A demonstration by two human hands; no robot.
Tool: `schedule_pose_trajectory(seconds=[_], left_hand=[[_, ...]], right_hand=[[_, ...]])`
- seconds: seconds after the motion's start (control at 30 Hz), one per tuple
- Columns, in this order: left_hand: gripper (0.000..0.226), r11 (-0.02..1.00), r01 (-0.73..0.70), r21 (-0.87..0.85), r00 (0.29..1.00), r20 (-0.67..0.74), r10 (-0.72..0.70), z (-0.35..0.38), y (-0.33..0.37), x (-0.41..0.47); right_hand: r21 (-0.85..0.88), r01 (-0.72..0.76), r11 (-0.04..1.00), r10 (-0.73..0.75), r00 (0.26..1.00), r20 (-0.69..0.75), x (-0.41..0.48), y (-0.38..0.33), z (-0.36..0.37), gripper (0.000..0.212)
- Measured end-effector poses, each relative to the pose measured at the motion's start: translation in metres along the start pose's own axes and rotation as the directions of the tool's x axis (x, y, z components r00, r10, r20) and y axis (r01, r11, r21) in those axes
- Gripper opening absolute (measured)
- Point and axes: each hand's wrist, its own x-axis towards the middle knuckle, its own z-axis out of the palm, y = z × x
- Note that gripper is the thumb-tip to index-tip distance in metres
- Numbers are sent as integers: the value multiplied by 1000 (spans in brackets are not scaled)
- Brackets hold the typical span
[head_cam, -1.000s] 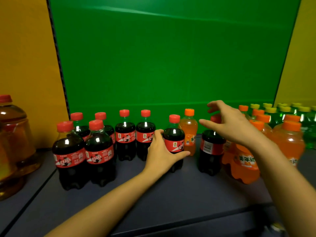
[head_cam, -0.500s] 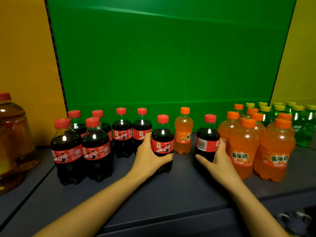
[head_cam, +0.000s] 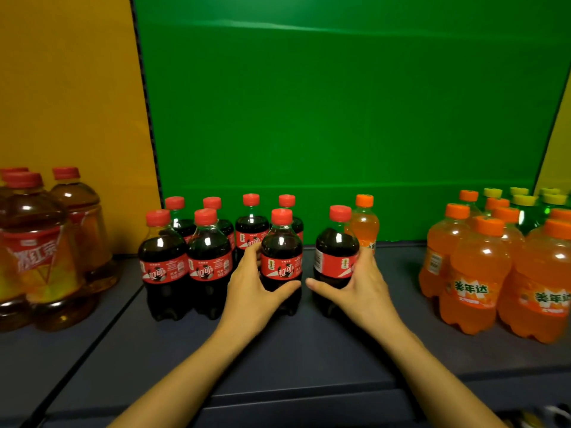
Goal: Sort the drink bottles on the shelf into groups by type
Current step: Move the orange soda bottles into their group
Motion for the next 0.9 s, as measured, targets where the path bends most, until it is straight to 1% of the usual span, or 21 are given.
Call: schedule_pose_trajectory(seconds=[0.17, 0.3, 0.4, 0.47, 0.57, 0.63, 0.67, 0.7, 0.73, 0.77, 0.8, 0.83, 0.87, 0.9], left_hand=[[76, 998, -24, 61, 998, -56, 27, -6, -3, -3], [85, 990, -43, 136, 995, -79, 54, -7, -7, -3], [92, 982, -80, 174, 991, -92, 97, -6, -7, -2], [90, 970, -119, 211, 985, -95, 142, -7, -2, -3], [78, 945, -216, 245, 959, -130, 252, -19, 6, -6], [56, 918, -293, 268, 921, -177, 346, -35, 10, -11], [44, 887, -332, 322, 889, -208, 408, -46, 9, -14], [37, 849, -352, 395, 854, -236, 464, -58, 8, -17], [36, 813, -347, 468, 823, -265, 503, -71, 5, -20], [43, 791, -313, 526, 804, -297, 516, -83, 1, -22], [56, 793, -255, 554, 804, -334, 492, -95, -3, -23], [73, 819, -177, 546, 822, -376, 428, -105, -8, -23], [91, 863, -82, 498, 853, -412, 319, -114, -12, -23], [109, 914, 20, 405, 885, -433, 172, -121, -17, -22]], right_hand=[[38, 27, 999, -28, 999, 32, 10, -16, 22, 76], [64, 7, 998, -11, 998, 64, 11, -19, 33, 73], [67, 7, 998, -14, 995, 101, 9, -17, 37, 72], [87, 11, 996, -21, 994, 110, 8, -14, 39, 75], [166, 10, 986, -36, 988, 152, 6, -9, 40, 85], [269, -20, 963, -39, 976, 214, 5, -7, 39, 87], [315, -43, 948, -38, 969, 246, 6, -7, 39, 87], [350, -61, 935, -37, 963, 266, 6, -7, 38, 88], [374, -73, 924, -34, 962, 271, 7, -8, 38, 89], [395, -81, 915, -29, 964, 265, 8, -8, 39, 91], [414, -89, 906, -21, 967, 252, 9, -7, 40, 94], [429, -95, 898, -13, 970, 242, 10, -7, 42, 97], [442, -100, 892, -7, 972, 234, 10, -7, 43, 99], [451, -103, 887, -4, 973, 230, 10, -7, 45, 99]])
